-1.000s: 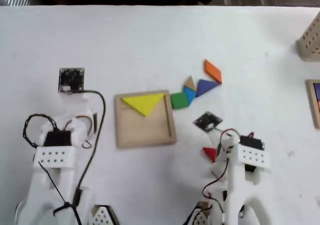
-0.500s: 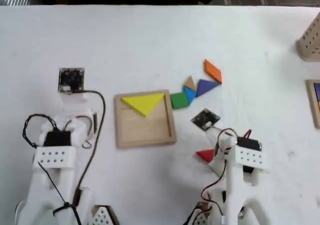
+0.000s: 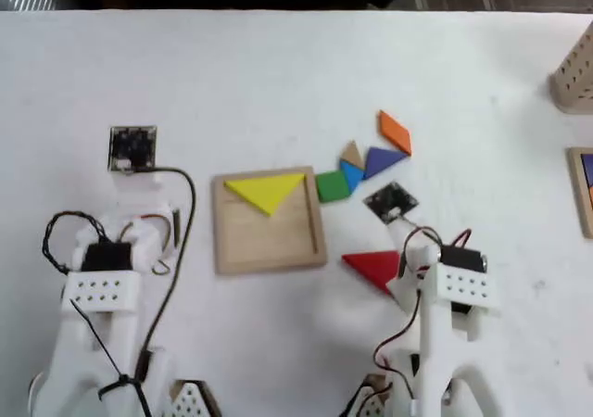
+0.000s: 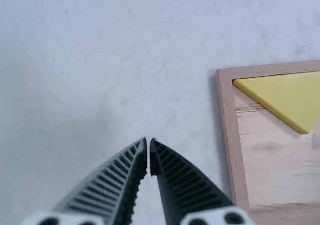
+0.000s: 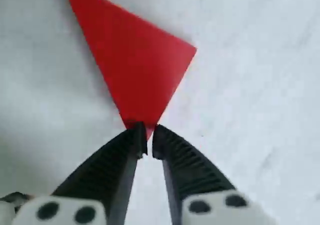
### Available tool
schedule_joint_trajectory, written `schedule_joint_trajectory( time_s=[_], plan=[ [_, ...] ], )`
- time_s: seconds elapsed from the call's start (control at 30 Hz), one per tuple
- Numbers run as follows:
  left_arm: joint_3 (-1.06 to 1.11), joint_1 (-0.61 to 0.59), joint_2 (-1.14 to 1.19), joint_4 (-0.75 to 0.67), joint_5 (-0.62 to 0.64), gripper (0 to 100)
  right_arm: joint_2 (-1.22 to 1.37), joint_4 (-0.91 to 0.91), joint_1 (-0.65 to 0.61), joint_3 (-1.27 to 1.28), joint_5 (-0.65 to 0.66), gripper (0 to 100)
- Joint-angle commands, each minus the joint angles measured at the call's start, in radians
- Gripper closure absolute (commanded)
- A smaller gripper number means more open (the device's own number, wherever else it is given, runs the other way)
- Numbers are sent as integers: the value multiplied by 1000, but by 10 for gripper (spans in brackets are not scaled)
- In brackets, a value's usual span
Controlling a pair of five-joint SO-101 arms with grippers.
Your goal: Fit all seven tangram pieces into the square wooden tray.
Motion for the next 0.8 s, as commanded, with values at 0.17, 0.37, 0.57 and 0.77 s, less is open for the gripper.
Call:
schedule_joint_trajectory(
  time_s=[0.17,0.37,0.57,0.77],
  plan=[
    [-11,-12,-24,-15,-12,965,-12,2,-58,-83,-75,974],
    [-11,-12,-24,-15,-12,965,-12,50,-229,-77,-163,954],
    [-11,-12,-24,-15,-12,965,8,-47,-237,-14,-210,841],
    [-11,-12,-24,-15,-12,965,217,-67,-236,-71,-210,873]
  ],
)
